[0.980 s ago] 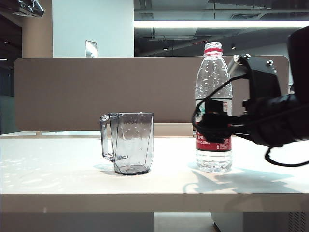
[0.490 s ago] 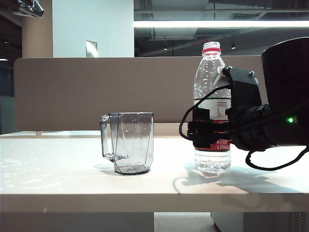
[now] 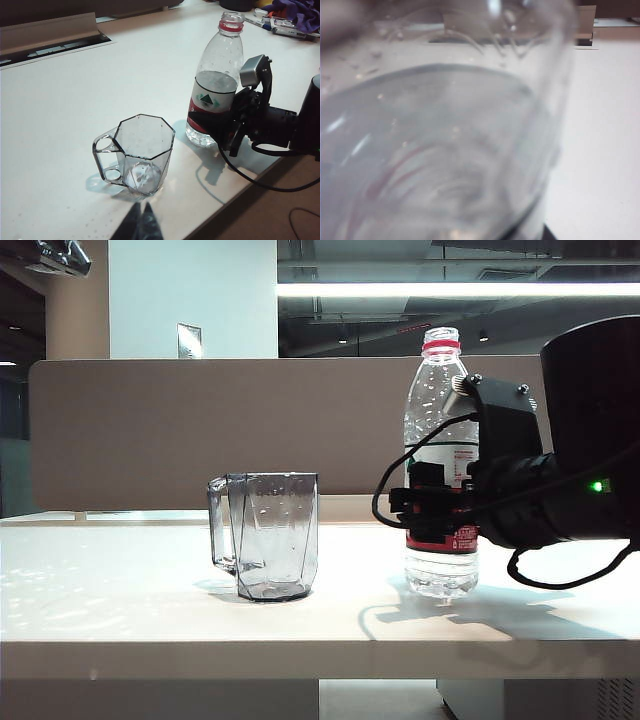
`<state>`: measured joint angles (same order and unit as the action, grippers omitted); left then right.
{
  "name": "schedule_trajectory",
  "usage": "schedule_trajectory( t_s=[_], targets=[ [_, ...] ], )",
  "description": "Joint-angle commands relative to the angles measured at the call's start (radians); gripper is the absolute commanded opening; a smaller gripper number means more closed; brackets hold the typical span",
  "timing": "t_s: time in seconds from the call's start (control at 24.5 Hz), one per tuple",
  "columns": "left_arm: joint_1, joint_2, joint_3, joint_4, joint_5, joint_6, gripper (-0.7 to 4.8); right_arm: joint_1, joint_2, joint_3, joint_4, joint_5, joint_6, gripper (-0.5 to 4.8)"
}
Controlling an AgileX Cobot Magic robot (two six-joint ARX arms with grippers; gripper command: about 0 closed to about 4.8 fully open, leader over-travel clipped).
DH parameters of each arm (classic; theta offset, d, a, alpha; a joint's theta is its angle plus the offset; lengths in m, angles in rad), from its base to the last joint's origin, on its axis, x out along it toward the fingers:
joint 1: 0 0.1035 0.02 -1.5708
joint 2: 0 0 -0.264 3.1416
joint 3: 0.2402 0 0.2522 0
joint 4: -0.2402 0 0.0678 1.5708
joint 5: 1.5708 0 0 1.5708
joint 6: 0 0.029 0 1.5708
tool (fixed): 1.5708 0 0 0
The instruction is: Pick up the mineral water bottle on the table and pour water into the mug until it's half full.
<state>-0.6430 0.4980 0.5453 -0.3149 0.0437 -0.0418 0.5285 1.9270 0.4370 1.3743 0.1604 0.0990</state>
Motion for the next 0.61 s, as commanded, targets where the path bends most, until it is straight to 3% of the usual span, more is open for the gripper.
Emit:
schedule_trajectory(
  t_s=[0.04,0.29,0.61],
  targets=[
    [0.000,-0.002,0.001,0.009,0.002,0.001,-0.04,0.000,-0.004,0.003,0.018,0.002,-0.040,2.05],
    [0.000,-0.002,0.001,0.009,0.002,0.001,-0.04,0.000,-0.026,0.002,-0.021,0.001,-0.129,2.05],
    [0.000,-0.002,0.001,0.009,0.002,0.001,-0.04,0.000,-0.173,0.003,-0.228,0.002,-0.309,2.06]
  ],
)
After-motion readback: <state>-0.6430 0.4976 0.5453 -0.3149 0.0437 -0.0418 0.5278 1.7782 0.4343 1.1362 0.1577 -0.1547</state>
